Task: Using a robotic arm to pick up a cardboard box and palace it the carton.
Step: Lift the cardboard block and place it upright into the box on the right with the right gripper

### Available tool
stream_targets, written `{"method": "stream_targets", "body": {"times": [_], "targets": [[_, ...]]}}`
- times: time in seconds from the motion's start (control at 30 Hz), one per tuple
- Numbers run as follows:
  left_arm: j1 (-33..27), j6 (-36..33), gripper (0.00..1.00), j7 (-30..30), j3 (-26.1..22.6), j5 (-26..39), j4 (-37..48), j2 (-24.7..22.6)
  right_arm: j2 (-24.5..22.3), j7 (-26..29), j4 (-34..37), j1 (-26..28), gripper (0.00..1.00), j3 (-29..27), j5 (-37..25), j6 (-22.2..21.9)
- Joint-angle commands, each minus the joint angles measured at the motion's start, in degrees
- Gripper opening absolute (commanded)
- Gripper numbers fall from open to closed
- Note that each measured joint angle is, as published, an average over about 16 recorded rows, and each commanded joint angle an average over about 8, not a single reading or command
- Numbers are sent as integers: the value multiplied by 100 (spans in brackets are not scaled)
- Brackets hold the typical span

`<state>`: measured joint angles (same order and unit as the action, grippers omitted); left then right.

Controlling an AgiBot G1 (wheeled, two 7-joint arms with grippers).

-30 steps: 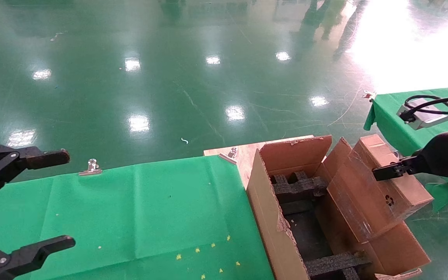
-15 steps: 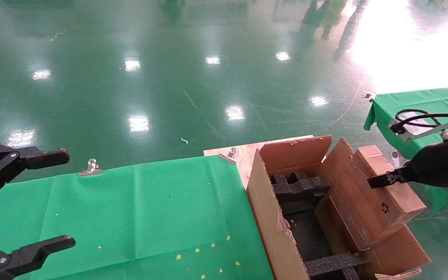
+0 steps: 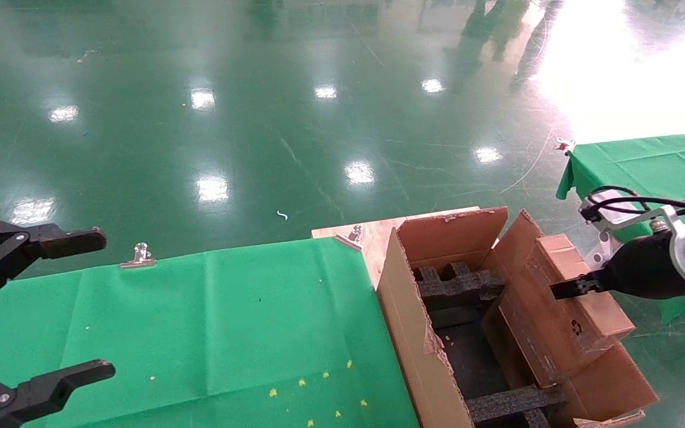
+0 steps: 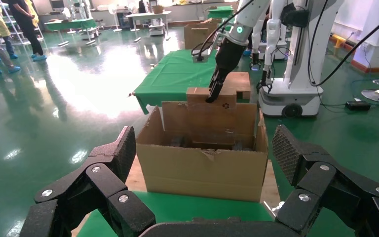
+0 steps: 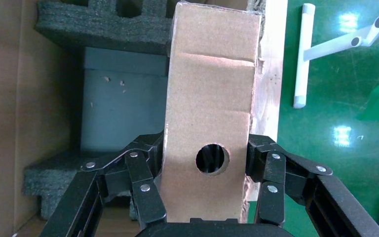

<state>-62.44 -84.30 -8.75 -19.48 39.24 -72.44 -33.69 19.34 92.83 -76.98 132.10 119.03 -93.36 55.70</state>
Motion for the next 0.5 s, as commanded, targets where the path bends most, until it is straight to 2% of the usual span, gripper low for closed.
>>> {"method": "stream_targets", "body": {"times": [0.03,0.5], "targets": [[0,0,100,0,0,0,0,0,14,45,7,-78,0,26,-33,-111],[0,1,100,1,-1,-1,0,1,176,437,74,-579,0,196,-239,-678]]}}
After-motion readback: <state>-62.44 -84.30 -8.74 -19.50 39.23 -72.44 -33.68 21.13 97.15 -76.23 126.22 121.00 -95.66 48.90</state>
